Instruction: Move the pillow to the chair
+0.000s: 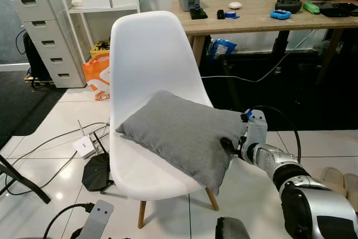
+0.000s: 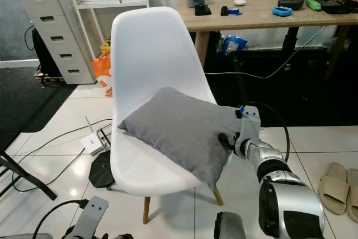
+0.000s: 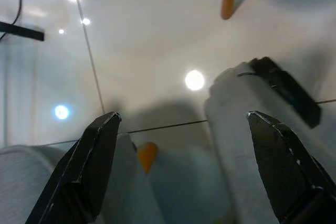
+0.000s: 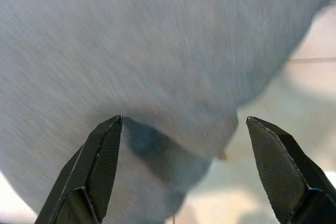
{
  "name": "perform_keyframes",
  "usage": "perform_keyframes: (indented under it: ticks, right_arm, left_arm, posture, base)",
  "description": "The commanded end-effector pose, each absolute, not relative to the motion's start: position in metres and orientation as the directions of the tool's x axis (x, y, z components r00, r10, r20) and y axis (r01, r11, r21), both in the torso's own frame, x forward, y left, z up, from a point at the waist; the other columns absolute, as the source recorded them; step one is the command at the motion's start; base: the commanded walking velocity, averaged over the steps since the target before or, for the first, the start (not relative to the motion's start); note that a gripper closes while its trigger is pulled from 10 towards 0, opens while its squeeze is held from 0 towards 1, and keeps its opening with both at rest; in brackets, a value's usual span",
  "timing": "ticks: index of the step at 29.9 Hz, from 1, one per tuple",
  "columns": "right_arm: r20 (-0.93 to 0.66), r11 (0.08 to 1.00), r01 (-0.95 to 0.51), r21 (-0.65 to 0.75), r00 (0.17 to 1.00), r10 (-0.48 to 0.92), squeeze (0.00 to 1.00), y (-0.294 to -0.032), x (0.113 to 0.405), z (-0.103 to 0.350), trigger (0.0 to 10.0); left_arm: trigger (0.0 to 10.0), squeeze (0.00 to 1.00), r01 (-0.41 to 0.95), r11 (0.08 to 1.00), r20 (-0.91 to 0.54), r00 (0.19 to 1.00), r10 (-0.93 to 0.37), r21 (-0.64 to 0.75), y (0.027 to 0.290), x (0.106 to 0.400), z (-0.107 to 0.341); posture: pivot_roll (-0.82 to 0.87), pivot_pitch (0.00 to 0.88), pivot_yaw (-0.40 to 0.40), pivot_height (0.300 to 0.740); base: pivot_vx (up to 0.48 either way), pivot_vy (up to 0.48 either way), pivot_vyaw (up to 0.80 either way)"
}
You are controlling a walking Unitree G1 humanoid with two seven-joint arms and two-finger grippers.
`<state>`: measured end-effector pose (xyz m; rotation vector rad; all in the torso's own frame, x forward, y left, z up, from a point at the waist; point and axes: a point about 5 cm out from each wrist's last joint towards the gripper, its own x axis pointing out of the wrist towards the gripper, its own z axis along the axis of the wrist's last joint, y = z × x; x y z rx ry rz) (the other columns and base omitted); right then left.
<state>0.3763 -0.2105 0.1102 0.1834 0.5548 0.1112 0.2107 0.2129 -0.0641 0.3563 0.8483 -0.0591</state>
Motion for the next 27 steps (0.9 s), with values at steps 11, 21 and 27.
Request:
perform_keyframes:
  ticks: [11, 21, 27]
  right_arm:
    - [-0.317, 0.94, -0.143, 0.31, 0.917, 0.244, 0.5, -0.194, 0.397, 0.154, 10.0]
    - [-0.55, 0.988, -0.005, 0.156, 0.83, 0.091, 0.0, -0.202, 0.332, 0.036, 10.0]
    - [-0.619, 0.994, -0.101, 0.048, 0.778, 0.109, 0.0, -0.202, 0.302, 0.004, 10.0]
  left_arm:
    - [10.0, 0.0, 0.203, 0.938, -0.747, 0.66, 0.081, 0.281, 0.197, 0.207, -0.069]
    - [10.0, 0.0, 0.138, 0.928, -0.699, 0.698, 0.156, 0.345, 0.212, 0.231, -0.052]
    - [10.0, 0.0, 0.033, 0.948, -0.661, 0.724, 0.196, 0.316, 0.23, 0.241, -0.041]
  posture:
    - [-0.13, 0.057, 0.014, 0.515]
    - [-0.11, 0.039, -0.021, 0.544]
    - [-0.12, 0.033, -0.036, 0.569]
  base:
    - [0.0, 0.0, 0.0]
    - [0.0, 0.0, 0.0]
    - [0.0, 0.0, 0.0]
